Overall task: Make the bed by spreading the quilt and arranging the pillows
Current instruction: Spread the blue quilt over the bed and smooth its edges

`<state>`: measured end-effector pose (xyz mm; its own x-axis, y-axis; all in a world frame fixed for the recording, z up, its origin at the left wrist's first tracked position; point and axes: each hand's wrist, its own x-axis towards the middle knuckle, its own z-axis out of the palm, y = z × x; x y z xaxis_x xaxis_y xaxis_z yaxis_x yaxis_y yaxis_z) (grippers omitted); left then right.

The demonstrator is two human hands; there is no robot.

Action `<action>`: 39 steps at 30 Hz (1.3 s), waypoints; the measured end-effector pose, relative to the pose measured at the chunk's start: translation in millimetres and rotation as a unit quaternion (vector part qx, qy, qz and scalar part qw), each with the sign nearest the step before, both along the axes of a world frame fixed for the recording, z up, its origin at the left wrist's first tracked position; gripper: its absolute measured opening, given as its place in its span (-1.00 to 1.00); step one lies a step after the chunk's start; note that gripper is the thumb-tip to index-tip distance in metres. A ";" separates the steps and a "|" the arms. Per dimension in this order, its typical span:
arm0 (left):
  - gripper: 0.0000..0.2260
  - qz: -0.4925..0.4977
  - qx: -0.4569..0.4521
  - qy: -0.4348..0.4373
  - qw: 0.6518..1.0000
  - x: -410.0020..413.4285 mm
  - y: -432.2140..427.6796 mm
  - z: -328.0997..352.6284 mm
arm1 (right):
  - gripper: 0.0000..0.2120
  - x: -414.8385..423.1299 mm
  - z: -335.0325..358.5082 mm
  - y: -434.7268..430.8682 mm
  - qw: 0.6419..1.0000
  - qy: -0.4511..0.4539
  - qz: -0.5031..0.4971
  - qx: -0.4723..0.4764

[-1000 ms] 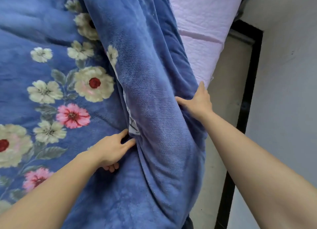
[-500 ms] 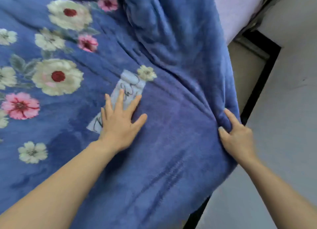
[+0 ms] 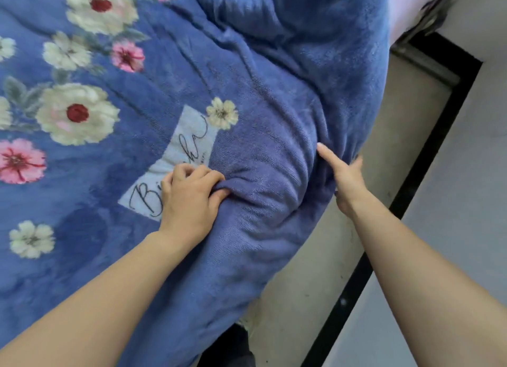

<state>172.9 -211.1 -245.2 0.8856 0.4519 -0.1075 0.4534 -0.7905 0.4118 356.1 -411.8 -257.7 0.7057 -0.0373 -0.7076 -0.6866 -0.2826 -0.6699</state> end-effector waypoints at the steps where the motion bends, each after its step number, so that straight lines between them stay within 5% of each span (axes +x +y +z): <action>1: -0.75 -0.010 -0.015 0.014 1.000 4.8 2.4 1.2 | -0.13 4.4 0.9 12.2 1.000 0.003 0.016 0.006; 3: -0.66 -0.036 -0.040 0.046 0.998 13.7 9.1 8.8 | -0.55 0.9 6.6 23.7 0.999 -0.001 0.040 -0.024; 6: -0.57 -0.055 -0.100 0.042 0.993 6.1 11.8 27.0 | -0.71 -11.6 21.1 -15.1 0.989 -0.090 0.061 -0.103; 10: -0.73 -0.151 -0.059 0.114 0.980 -16.6 -10.0 35.8 | -0.50 -33.2 15.5 -59.5 0.960 -0.054 0.141 -0.237; 13: -0.80 -0.114 -0.048 0.181 0.976 5.8 -13.7 34.9 | -0.27 -32.5 -7.0 -31.1 0.959 0.000 0.167 -0.228; 16: -0.33 -0.022 -0.061 0.132 0.989 30.1 -11.4 38.9 | -0.18 -12.5 -2.8 -16.3 0.962 -0.041 0.151 -0.224; 18: -0.05 0.011 -0.059 0.178 0.982 45.6 -8.4 36.3 | -0.11 5.9 10.5 -13.1 0.954 -0.119 0.160 -0.223; 25: 0.16 0.005 -0.004 0.367 0.930 104.2 -1.6 35.3 | -0.19 81.0 57.1 35.6 0.902 -0.293 0.225 -0.222; 27: 0.05 -0.014 0.020 0.392 0.920 119.3 6.2 45.4 | -0.30 100.5 68.9 55.8 0.878 -0.340 0.256 -0.219; 30: -0.56 -0.017 0.021 0.319 0.947 153.2 29.9 56.2 | -0.61 131.8 82.7 90.2 0.855 -0.379 0.293 -0.200; 31: -0.60 0.015 -0.014 0.321 0.947 165.6 42.3 62.4 | -0.69 141.0 85.4 99.9 0.852 -0.378 0.304 -0.195; 33: -0.62 0.052 -0.108 0.382 0.916 204.4 74.8 68.9 | -0.65 176.7 85.8 117.3 0.872 -0.357 0.292 -0.166; 36: -0.74 0.002 -0.247 0.519 0.818 240.8 101.1 68.4 | -0.59 236.5 79.9 135.4 0.901 -0.317 0.259 -0.140; 38: -0.85 0.032 -0.312 0.471 0.824 259.9 106.5 62.2 | -0.65 285.1 69.4 148.6 0.887 -0.300 0.297 -0.185; 39: -0.84 0.081 -0.339 0.397 0.849 272.2 108.2 60.9 | -0.50 308.6 64.1 157.0 0.886 -0.277 0.311 -0.205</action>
<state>445.0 -102.9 -184.3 0.3434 0.1566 -0.9261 0.8815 -0.3940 0.2602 664.7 -254.9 -193.6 0.9149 0.3065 -0.2626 0.0893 -0.7882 -0.6089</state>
